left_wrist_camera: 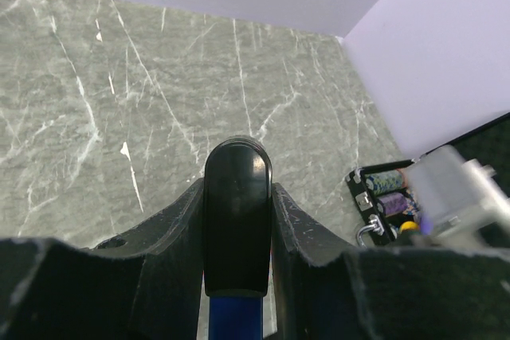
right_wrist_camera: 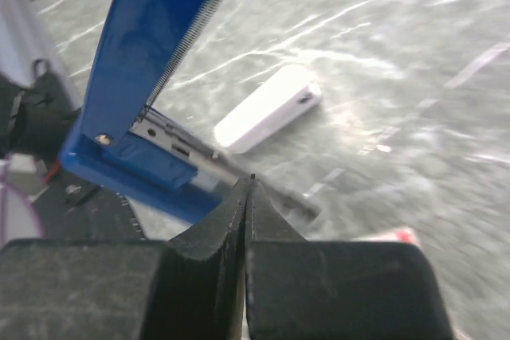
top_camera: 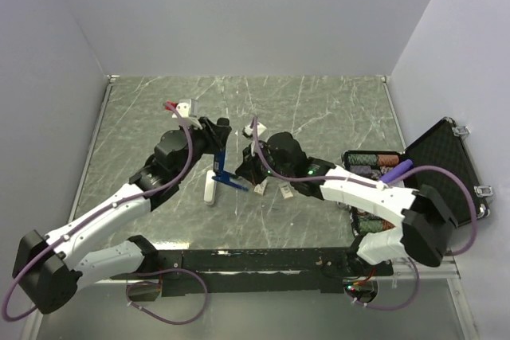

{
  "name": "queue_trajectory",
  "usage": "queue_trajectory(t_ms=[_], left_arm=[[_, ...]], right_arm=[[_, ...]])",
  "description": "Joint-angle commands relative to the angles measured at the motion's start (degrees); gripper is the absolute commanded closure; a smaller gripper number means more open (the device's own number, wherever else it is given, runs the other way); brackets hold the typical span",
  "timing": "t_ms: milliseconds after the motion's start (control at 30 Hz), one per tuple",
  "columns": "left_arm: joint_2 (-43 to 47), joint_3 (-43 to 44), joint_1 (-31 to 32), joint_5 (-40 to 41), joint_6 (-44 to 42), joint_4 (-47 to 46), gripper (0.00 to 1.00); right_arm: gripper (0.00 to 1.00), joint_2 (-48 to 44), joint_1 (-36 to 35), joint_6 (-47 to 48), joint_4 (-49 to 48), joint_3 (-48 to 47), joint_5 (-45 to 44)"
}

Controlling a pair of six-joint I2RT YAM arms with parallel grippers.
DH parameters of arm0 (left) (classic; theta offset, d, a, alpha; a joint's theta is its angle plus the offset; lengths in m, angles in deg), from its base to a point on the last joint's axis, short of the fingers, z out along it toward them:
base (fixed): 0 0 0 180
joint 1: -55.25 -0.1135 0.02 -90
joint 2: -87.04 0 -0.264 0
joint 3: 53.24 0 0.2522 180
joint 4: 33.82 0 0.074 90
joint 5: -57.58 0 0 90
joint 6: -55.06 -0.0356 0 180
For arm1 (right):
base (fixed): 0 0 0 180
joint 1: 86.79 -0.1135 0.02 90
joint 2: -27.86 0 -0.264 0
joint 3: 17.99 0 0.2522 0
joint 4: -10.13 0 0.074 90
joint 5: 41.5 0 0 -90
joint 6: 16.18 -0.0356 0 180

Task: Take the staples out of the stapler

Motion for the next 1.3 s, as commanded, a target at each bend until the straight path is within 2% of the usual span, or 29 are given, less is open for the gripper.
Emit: queue_trajectory(t_ms=[0,167,367,833,1033,1267], left_arm=[[4.63,3.82,0.0,0.91,-0.3,-0.65,0.99],[7.45,3.82,0.09,2.32,-1.01,1.38,0.99],[10.7,4.17,0.09,2.85,-0.83,2.7,0.99],[14.48,3.82,0.09,0.92,0.66,4.02,0.99],[13.69,2.94,0.0,-1.45,2.16,2.7,0.99],[12.46,2.33,0.09,-4.09,2.6,2.52,0.99]], right_arm=[[1.0,-6.12,-0.41,4.37,7.65,-2.98,-10.22],[1.0,-9.37,-0.32,4.91,12.49,-3.07,-12.88],[1.0,-10.96,-0.24,2.8,13.64,-1.23,-9.63],[1.0,-1.74,-0.32,-5.02,9.43,-1.13,1.01],[1.0,2.13,-0.24,-7.4,6.7,-2.98,-1.0],[1.0,3.19,-0.06,-5.91,7.57,-6.14,-5.31]])
